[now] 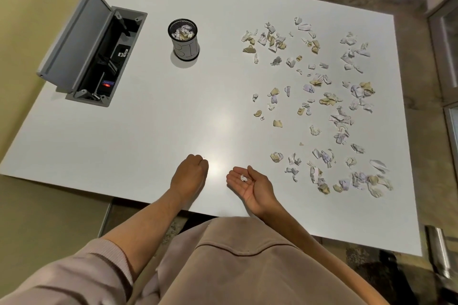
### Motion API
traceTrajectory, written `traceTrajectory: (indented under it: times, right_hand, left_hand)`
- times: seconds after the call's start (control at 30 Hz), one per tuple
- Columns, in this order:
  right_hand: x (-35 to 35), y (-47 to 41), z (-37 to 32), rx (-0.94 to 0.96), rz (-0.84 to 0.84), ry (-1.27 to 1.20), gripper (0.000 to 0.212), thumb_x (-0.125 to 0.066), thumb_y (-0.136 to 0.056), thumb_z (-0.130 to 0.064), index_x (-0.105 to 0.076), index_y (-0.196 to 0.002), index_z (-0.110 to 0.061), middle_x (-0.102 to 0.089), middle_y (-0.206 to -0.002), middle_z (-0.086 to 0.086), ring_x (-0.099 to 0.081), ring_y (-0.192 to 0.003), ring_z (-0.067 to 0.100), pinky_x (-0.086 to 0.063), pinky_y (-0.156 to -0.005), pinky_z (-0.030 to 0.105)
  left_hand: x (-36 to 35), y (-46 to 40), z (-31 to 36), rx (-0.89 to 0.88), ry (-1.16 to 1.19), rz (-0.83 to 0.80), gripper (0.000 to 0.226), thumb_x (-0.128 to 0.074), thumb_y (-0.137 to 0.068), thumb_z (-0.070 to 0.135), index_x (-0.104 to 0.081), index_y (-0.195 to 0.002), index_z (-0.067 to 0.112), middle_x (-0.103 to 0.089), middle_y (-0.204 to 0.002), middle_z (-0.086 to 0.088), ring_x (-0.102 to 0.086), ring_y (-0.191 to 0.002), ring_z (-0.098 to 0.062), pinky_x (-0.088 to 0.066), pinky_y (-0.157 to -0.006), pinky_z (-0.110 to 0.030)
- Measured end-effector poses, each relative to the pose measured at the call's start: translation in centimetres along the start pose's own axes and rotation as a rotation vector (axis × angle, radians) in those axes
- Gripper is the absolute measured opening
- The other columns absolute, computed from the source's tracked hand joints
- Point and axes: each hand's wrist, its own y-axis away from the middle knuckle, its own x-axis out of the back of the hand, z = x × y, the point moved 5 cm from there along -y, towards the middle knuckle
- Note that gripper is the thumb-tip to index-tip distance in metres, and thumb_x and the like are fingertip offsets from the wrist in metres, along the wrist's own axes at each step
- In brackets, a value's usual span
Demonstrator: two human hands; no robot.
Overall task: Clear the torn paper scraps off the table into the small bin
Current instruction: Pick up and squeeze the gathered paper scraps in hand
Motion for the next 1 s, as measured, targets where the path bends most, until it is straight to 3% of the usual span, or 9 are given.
traceTrajectory:
  times: [0.1, 0.23, 0.4, 0.47, 0.57, 0.67, 0.8, 0.9, 1.0]
  right_hand:
    - [0.2, -0.2, 0.0, -0.005, -0.002, -0.006, 0.038, -0.046, -0.101, -0.024, -0.062, -0.112, 0.008, -0.067, -0.113, 0.025, -0.065, -0.106, 0.037, -0.047, -0.102, 0.047]
    - [0.5, -0.5, 0.1, -0.012, -0.002, -0.007, 0.038, -0.046, -0.101, -0.024, -0.061, -0.113, 0.009, -0.067, -0.112, 0.024, -0.065, -0.106, 0.036, -0.048, -0.100, 0.046]
    - [0.5, -0.7, 0.2, -0.015, -0.009, -0.003, 0.038, -0.046, -0.101, -0.023, -0.061, -0.113, 0.010, -0.069, -0.107, 0.025, -0.066, -0.104, 0.037, -0.050, -0.098, 0.046]
    - [0.4, -0.8, 0.2, -0.006, -0.015, -0.001, 0.038, -0.046, -0.101, -0.023, -0.060, -0.113, 0.010, -0.068, -0.109, 0.025, -0.066, -0.105, 0.037, -0.050, -0.098, 0.045]
    - [0.3, -1.3, 0.1, -0.021, -0.028, -0.010, 0.038, -0.045, -0.101, -0.021, -0.060, -0.112, 0.012, -0.066, -0.111, 0.028, -0.065, -0.108, 0.038, -0.048, -0.100, 0.046]
    - [-0.3, -1.6, 0.2, -0.002, -0.089, -0.041, 0.039, -0.040, -0.102, -0.020, -0.060, -0.110, 0.013, -0.066, -0.111, 0.028, -0.065, -0.108, 0.036, -0.047, -0.101, 0.044]
    - [-1.0, -1.4, -0.1, 0.000, -0.155, -0.041, 0.043, -0.034, -0.104, -0.021, -0.066, -0.095, 0.007, -0.069, -0.093, 0.020, -0.068, -0.091, 0.027, -0.049, -0.090, 0.035]
    - [-1.1, -1.5, -0.4, -0.008, -0.167, -0.062, 0.041, -0.034, -0.103, -0.021, -0.064, -0.100, 0.008, -0.068, -0.093, 0.020, -0.067, -0.089, 0.026, -0.051, -0.085, 0.033]
    - [-1.0, -1.7, -0.7, -0.006, -0.149, -0.091, 0.040, -0.037, -0.103, -0.020, -0.059, -0.113, 0.012, -0.066, -0.108, 0.023, -0.066, -0.095, 0.027, -0.055, -0.079, 0.032]
  left_hand:
    - [-0.3, 0.4, 0.3, 0.011, -0.021, 0.051, 0.028, -0.067, -0.061, -0.014, -0.051, -0.065, 0.009, -0.046, -0.063, -0.006, -0.041, -0.058, -0.021, -0.026, -0.046, -0.032]
    - [-1.0, 0.8, 0.1, 0.138, 0.080, 0.127, 0.019, -0.062, -0.077, -0.007, -0.051, -0.070, 0.007, -0.048, -0.067, -0.007, -0.042, -0.061, -0.024, -0.037, -0.049, -0.038]
    - [-0.7, 0.4, 0.6, 0.428, 0.588, 0.091, 0.026, -0.045, -0.092, 0.009, -0.058, -0.069, 0.008, -0.062, -0.067, -0.002, -0.056, -0.065, -0.022, -0.048, -0.063, -0.041]
    - [0.6, 0.6, 2.0, 0.390, 0.733, 0.093, 0.027, -0.042, -0.089, 0.012, -0.060, -0.069, 0.007, -0.064, -0.067, -0.002, -0.059, -0.067, -0.019, -0.049, -0.064, -0.042]
    - [2.3, 1.0, 4.6, 0.308, 0.769, 0.103, 0.025, -0.042, -0.090, 0.018, -0.061, -0.076, 0.012, -0.064, -0.075, 0.003, -0.057, -0.078, -0.012, -0.047, -0.070, -0.031]
    - [2.5, 1.1, 6.5, 0.201, 0.710, 0.101, 0.018, -0.048, -0.095, 0.025, -0.063, -0.088, 0.019, -0.058, -0.084, 0.011, -0.050, -0.085, -0.009, -0.041, -0.076, -0.022]
    - [2.8, 0.8, 8.2, 0.080, 0.605, 0.168, 0.007, -0.062, -0.088, 0.016, -0.066, -0.085, 0.021, -0.046, -0.076, 0.025, -0.044, -0.079, -0.006, -0.037, -0.076, -0.023]
    - [2.8, 0.6, 7.8, 0.101, 0.575, 0.210, 0.004, -0.065, -0.086, 0.019, -0.066, -0.084, 0.023, -0.051, -0.077, 0.019, -0.048, -0.080, -0.010, -0.042, -0.076, -0.031]
    - [2.6, 0.6, 7.1, 0.101, 0.545, 0.238, 0.016, -0.057, -0.092, 0.030, -0.072, -0.094, 0.026, -0.058, -0.088, 0.011, -0.049, -0.091, -0.012, -0.040, -0.081, -0.026]
